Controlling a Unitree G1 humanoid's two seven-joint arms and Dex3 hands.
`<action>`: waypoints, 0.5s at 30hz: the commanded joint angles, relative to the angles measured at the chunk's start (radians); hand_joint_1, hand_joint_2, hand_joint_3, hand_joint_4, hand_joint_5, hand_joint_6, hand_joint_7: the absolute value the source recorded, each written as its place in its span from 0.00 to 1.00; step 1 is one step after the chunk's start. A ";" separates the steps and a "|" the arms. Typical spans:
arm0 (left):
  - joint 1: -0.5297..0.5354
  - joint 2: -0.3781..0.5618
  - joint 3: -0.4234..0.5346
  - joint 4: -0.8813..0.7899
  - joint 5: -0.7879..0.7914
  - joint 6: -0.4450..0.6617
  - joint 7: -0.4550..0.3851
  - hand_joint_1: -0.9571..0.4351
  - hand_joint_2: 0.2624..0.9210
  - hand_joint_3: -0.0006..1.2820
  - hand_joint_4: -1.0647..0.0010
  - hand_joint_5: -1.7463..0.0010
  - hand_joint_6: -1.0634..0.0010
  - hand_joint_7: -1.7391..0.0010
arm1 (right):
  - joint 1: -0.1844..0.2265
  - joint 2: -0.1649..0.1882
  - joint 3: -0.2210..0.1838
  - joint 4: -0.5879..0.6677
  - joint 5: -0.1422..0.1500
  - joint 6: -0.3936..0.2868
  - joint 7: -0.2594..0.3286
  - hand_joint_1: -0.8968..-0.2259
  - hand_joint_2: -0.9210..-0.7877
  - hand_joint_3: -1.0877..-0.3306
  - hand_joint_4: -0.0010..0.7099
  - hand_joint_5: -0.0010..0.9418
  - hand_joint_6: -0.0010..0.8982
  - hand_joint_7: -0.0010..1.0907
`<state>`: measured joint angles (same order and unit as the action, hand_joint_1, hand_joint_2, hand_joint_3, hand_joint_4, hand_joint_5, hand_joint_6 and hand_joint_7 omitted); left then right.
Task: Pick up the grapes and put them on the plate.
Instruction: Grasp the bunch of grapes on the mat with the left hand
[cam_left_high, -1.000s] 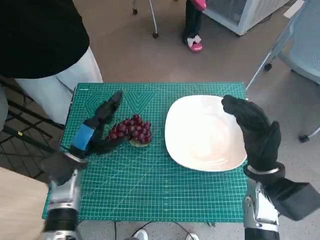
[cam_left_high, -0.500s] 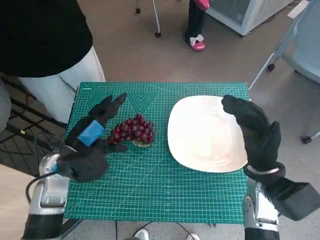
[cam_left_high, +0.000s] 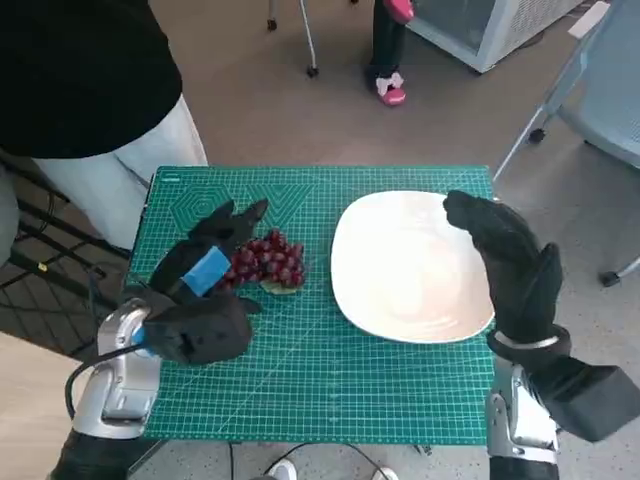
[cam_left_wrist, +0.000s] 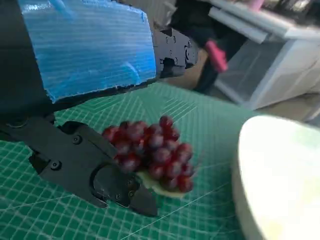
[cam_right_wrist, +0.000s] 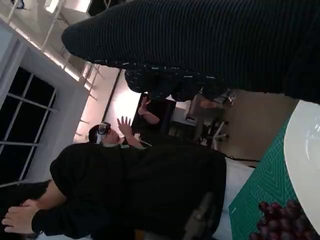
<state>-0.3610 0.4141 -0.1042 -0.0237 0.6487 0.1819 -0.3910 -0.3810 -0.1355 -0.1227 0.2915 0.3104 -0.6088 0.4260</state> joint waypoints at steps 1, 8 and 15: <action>-0.069 0.000 -0.055 0.031 0.043 0.069 -0.009 0.52 0.63 0.00 1.00 1.00 0.85 0.99 | 0.013 0.001 -0.003 0.019 -0.002 0.009 0.004 0.39 0.00 0.30 0.57 0.00 0.01 0.39; -0.171 -0.031 -0.145 0.174 0.087 0.145 0.006 0.53 0.65 0.00 1.00 1.00 0.83 0.99 | 0.012 0.000 -0.003 0.024 -0.004 0.006 0.004 0.40 0.00 0.30 0.57 0.00 0.01 0.39; -0.261 -0.051 -0.200 0.349 0.082 0.151 0.026 0.55 0.65 0.00 1.00 1.00 0.82 0.99 | 0.012 -0.002 -0.005 0.027 0.001 0.007 0.008 0.39 0.00 0.30 0.57 0.00 0.01 0.39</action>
<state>-0.5754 0.3741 -0.2818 0.2531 0.7291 0.3293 -0.3790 -0.3811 -0.1356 -0.1229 0.3039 0.3106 -0.6094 0.4269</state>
